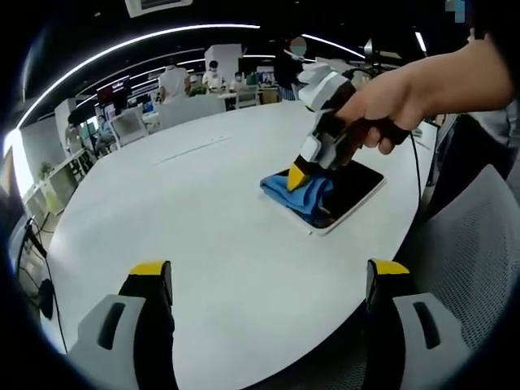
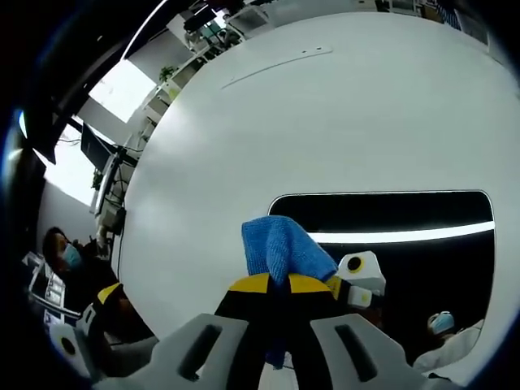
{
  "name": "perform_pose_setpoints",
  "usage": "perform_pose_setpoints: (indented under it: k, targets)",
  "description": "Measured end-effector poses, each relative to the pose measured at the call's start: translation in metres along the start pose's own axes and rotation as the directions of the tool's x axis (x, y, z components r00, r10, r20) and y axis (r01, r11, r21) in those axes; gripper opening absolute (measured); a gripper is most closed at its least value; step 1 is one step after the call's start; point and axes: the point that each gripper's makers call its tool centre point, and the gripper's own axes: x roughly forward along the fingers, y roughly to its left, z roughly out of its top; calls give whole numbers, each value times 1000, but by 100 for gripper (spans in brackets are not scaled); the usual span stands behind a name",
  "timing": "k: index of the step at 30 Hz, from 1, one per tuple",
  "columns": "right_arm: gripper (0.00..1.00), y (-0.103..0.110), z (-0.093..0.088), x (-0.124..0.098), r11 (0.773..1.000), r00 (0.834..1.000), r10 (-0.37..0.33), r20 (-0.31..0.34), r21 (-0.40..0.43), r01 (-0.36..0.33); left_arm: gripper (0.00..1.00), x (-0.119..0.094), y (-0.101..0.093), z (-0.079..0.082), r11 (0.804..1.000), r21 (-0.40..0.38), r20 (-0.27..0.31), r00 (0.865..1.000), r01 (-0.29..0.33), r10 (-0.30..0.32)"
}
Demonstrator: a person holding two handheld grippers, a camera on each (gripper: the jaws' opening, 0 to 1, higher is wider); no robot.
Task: Wipe the mirror surface with the cleaning cloth until all visible marks leave the cleaned area.
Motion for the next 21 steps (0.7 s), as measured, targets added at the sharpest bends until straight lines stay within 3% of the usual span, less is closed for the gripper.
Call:
perform_pose_setpoints:
  k: [13,16,21]
  targets:
    - [1,-31,0,-14,1000,1000,-11,20,24,11,99,2,-2,-1,1000,2,-10,1000,2,-2]
    - [1,-38,-1,-18,999,1000,-18,25,32,17,96,2,-5,4,1000,25,25,1000,17,-18]
    - [1,-49,0,-24,999,999,-29,30,39,27,99,2,-5,6,1000,-3,33,999,20,-20]
